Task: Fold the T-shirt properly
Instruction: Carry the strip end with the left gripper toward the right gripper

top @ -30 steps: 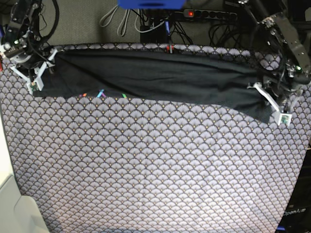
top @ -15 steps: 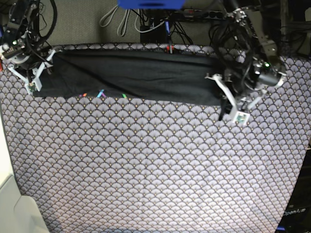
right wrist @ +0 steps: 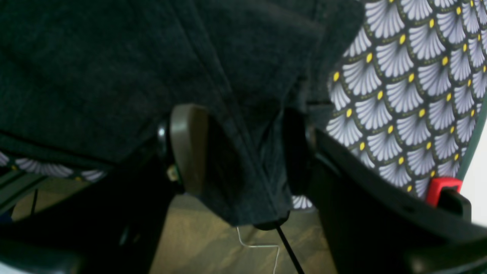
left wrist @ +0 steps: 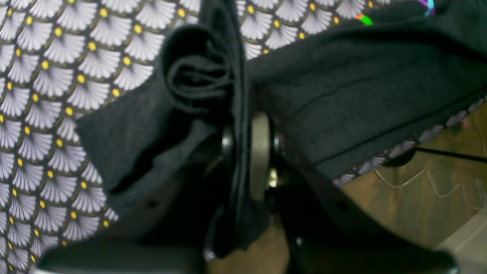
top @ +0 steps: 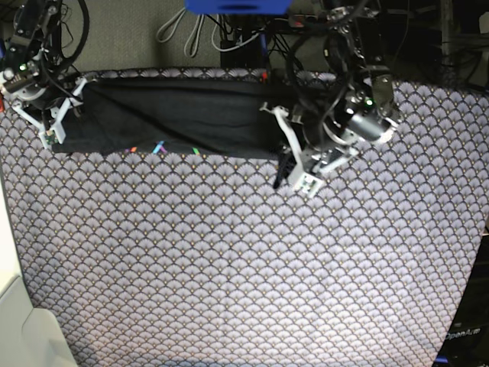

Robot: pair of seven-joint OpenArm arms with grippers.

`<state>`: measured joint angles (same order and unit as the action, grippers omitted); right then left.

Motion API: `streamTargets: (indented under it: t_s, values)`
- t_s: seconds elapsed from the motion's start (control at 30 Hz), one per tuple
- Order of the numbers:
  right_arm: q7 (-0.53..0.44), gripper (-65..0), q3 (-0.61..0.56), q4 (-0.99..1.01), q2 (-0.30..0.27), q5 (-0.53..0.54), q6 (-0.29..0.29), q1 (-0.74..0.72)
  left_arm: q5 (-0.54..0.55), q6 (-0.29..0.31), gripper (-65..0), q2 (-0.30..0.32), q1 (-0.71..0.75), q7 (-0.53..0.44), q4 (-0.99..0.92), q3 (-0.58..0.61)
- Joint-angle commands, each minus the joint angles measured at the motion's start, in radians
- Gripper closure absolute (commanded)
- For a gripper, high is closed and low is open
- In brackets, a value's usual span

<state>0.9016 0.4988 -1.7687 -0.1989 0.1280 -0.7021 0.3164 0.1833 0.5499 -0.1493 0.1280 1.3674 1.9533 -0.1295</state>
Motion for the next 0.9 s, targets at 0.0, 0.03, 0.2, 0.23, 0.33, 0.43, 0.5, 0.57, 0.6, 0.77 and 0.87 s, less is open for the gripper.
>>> streamTargets:
  t_s: [0.0, 0.03, 0.2, 0.23, 0.33, 0.43, 0.5, 0.57, 0.6, 0.77, 0.87]
  values:
    - [-0.014, -32.5, 0.007, -0.017, -0.014, 0.005, 0.004, -0.003, 0.020, 0.000, -0.5, -0.008, -0.004, -0.012, 0.016, 0.020]
    - [-0.014, -32.5, 0.007, -0.017, -0.014, 0.005, 0.004, -0.003, 0.020, 0.000, -0.5, -0.008, 0.003, -0.015, 0.016, 0.032]
    - [-0.012, -32.5, 0.007, -0.017, -0.014, 0.005, 0.004, -0.015, 0.020, 0.000, -0.5, -0.008, 0.009, -0.019, 0.013, 0.104]
    - [-0.012, -32.5, 0.007, -0.017, -0.014, 0.005, 0.004, -0.018, 0.020, 0.000, -0.5, -0.008, 0.009, -0.019, 0.013, 0.113]
    - [-0.012, -32.5, 0.007, -0.017, -0.014, 0.005, 0.004, -0.018, 0.020, 0.000, -0.5, -0.008, 0.009, -0.021, 0.013, 0.139]
    - [-0.012, -32.5, 0.007, -0.017, -0.014, 0.005, 0.004, -0.018, 0.025, 0.000, -0.5, -0.008, 0.000, -0.021, 0.011, 0.144]
    - [-0.012, -32.5, 0.007, -0.017, -0.014, 0.005, 0.004, -0.018, 0.025, 0.000, -0.5, -0.008, -0.001, -0.023, -0.001, 0.144]
    - [-0.012, -32.5, 0.007, -0.017, -0.015, 0.005, 0.004, -0.018, 0.026, 0.000, -0.5, -0.008, -0.009, -0.023, -0.032, 0.144]
    - [-0.012, -32.5, 0.007, -0.017, -0.015, 0.005, 0.004, -0.018, 0.028, 0.000, -0.5, -0.008, -0.014, -0.023, -0.048, 0.144]
    - [-0.012, -32.5, 0.007, -0.017, -0.023, 0.005, 0.004, -0.016, 0.029, 0.002, -0.6, -0.008, -0.043, -0.024, -0.116, 0.161]
    - [-0.012, -32.5, 0.007, -0.015, -0.027, 0.005, 0.004, -0.016, 0.029, 0.005, -0.6, -0.008, -0.055, -0.046, -0.113, 0.199]
